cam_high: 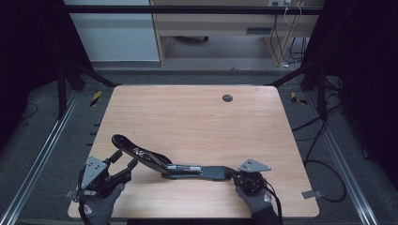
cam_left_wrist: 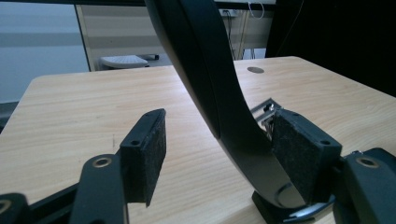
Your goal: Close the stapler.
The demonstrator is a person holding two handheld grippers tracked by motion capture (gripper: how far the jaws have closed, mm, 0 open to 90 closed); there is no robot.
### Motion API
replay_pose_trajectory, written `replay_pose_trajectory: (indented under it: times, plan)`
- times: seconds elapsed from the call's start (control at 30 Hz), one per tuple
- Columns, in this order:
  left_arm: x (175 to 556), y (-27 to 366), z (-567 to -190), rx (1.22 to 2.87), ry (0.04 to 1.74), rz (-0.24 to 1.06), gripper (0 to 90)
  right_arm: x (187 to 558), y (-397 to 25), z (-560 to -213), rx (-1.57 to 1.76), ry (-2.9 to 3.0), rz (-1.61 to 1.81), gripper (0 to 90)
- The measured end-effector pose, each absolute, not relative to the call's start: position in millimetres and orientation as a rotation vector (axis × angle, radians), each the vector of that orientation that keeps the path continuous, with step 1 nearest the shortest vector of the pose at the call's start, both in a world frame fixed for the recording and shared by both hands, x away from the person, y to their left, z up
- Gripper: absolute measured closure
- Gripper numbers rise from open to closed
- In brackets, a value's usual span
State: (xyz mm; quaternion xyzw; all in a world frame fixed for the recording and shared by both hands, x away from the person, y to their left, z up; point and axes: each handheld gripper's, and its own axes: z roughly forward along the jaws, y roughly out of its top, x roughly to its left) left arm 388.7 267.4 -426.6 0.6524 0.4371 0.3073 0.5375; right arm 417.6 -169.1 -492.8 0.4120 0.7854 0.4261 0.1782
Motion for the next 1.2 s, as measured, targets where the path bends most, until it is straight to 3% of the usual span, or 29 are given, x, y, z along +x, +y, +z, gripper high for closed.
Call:
replay_pose_trajectory:
  times: [0.63,1.2]
  plan:
    - [407,258,-419,1.484,1.057,0.777,50.8,419,-166,-497,1.181,2.245,1.202,90.0]
    - [406,257,-417,1.427,1.096,0.692,57.5,420,-162,-499,1.184,2.269,1.203,90.0]
